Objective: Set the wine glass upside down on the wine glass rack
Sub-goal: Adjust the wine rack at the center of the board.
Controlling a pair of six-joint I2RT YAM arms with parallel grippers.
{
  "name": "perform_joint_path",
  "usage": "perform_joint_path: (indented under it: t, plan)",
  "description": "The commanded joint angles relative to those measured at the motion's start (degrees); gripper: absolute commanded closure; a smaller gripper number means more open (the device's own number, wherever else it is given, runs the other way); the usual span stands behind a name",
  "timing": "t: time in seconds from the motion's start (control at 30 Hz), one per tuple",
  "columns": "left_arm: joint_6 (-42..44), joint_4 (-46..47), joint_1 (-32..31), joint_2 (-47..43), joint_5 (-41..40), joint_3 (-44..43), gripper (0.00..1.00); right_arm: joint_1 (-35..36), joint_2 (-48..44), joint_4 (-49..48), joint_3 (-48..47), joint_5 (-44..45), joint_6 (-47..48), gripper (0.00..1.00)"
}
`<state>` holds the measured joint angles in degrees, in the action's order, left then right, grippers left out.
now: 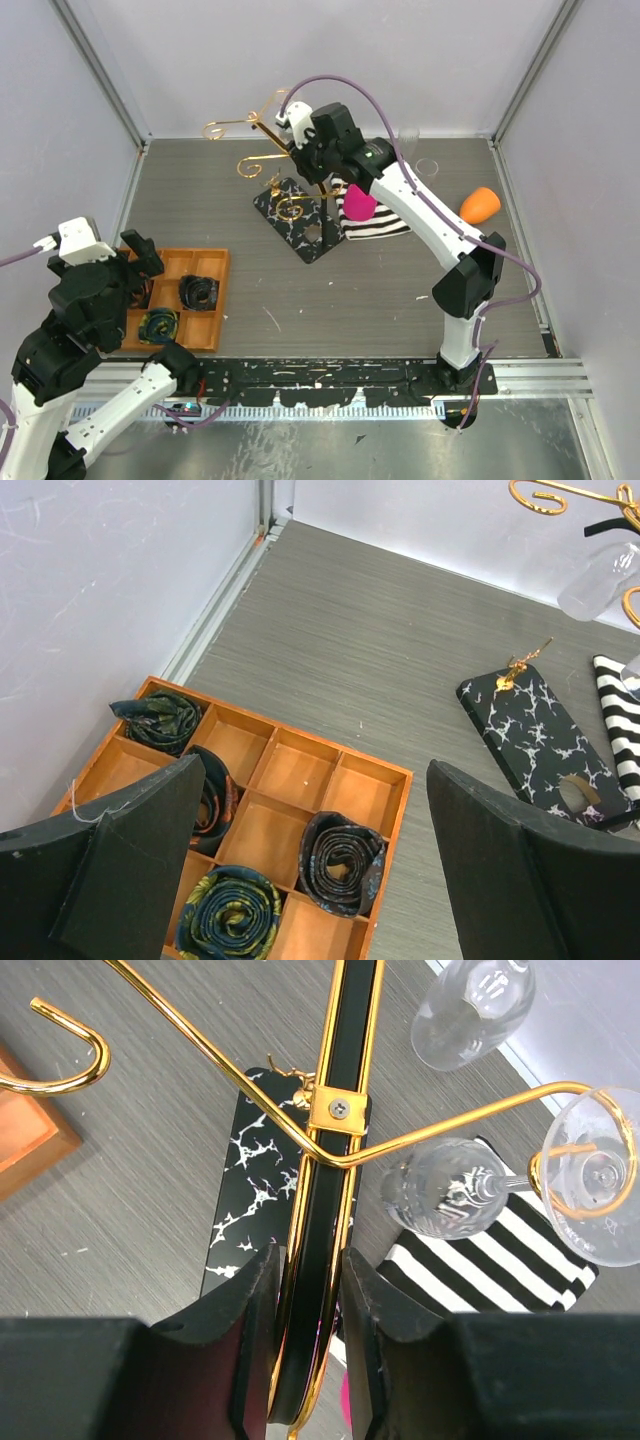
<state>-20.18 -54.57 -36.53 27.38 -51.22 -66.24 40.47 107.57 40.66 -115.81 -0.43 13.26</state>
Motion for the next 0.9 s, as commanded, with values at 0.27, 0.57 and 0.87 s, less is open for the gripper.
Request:
perform_joint_path:
  t: [0.27,0.57,0.87]
  plan:
    - [-0.8,-1.6,0.1,-0.4,1.1,-1.4,0.00,-2.0,-6.4,-2.1,4.1,-11.8,9.6,0.84]
    - [-0.8,-1.1,0.1,0.1,1.1,-1.4,0.00,-2.0,-9.2,-8.3,5.7,-11.4,5.2,0.48]
    - [0.8,1.2,0.1,0.5,3.5,0.7,0.02,-2.0,-22.2,-21.4,16.7,-10.4,-0.4,0.27]
